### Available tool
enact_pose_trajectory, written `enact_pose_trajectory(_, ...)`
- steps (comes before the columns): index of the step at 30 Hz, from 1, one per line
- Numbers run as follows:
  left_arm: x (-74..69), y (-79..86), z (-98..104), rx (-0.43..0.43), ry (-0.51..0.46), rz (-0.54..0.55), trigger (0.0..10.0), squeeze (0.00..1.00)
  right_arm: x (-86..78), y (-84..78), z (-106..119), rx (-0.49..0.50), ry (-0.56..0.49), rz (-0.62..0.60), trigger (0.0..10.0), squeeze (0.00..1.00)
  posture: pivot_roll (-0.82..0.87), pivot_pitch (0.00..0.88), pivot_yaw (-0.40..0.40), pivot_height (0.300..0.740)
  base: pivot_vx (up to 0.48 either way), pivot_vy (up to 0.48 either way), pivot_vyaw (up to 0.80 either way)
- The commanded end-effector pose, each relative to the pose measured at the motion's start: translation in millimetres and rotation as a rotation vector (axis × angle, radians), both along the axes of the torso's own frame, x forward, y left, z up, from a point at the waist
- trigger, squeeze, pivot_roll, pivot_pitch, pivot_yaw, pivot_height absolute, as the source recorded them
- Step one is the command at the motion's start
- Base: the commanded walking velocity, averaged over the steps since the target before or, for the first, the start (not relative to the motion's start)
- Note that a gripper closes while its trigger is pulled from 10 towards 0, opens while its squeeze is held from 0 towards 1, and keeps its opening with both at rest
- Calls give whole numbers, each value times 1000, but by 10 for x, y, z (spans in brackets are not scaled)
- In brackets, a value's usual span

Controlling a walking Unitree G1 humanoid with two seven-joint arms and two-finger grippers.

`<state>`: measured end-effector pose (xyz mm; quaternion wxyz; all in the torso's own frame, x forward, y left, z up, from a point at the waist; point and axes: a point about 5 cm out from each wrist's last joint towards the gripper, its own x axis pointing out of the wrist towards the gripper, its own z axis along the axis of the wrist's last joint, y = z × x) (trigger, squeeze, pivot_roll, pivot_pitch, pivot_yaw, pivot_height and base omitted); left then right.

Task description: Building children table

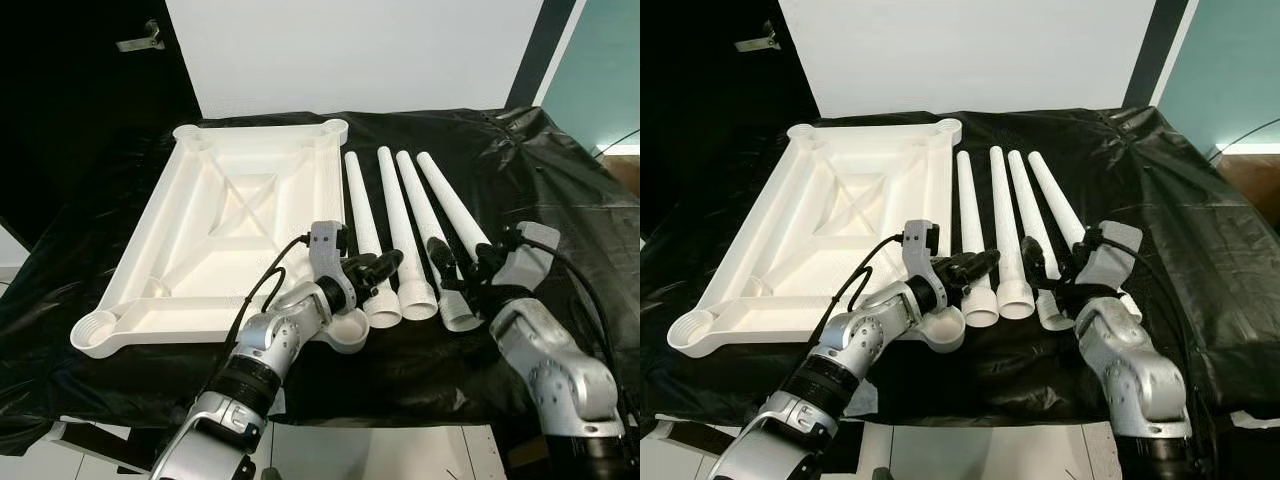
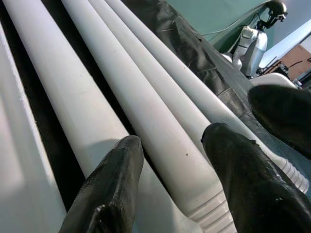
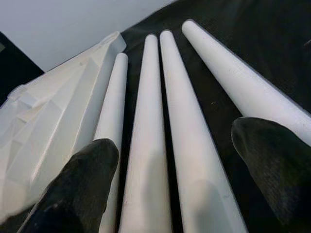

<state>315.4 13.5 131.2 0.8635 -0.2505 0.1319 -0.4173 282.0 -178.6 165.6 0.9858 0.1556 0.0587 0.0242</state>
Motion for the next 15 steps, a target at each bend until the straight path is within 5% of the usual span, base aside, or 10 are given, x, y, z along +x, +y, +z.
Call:
enact_pose_trajectory(1,-134,-63,16,-111,-86,-246,10000,0,17,-36,-43,40,61,-17,10000,0,-143,16,14,740,0,0,0)
enact_pose_trajectory(15,-153,-40,-32,-95,-79,-237,10000,0,-16,-136,-245,183,336,-117,10000,0,-133,15,15,740,0,0,0)
